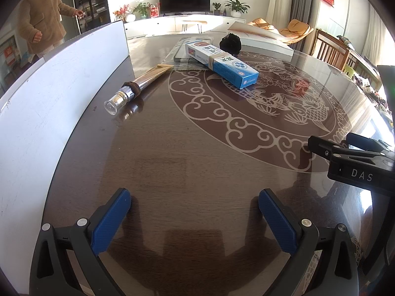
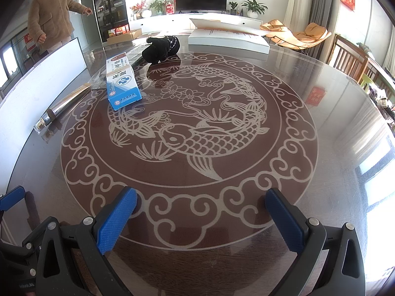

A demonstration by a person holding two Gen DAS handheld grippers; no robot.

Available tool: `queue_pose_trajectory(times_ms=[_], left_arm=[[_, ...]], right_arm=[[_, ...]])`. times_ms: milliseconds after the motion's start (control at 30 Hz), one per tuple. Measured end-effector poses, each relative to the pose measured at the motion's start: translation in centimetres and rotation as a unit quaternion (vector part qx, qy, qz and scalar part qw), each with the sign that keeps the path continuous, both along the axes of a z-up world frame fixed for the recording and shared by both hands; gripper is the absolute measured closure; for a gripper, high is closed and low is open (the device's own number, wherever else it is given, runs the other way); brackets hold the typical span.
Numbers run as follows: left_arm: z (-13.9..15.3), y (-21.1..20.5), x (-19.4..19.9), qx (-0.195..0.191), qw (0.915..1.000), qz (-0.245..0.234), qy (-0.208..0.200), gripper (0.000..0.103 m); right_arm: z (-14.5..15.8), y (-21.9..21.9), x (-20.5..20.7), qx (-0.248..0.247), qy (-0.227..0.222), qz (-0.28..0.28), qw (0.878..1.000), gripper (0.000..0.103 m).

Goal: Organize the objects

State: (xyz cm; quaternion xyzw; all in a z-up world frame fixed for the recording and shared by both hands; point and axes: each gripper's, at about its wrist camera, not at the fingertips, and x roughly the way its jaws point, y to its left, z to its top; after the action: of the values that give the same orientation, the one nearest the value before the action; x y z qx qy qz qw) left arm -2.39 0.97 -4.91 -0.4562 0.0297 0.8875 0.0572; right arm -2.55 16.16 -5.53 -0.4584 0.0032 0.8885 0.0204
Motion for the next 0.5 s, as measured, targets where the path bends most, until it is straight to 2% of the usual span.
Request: queue_pose_trajectory(times_ms=[500], left_arm=[[-0.02, -0.01, 0.15, -0.001, 1.0000, 0.002, 0.000, 0.000]], right_arm=[[0.01, -0.01, 0.00, 0.000, 0.000, 0.000, 1.000, 0.000]])
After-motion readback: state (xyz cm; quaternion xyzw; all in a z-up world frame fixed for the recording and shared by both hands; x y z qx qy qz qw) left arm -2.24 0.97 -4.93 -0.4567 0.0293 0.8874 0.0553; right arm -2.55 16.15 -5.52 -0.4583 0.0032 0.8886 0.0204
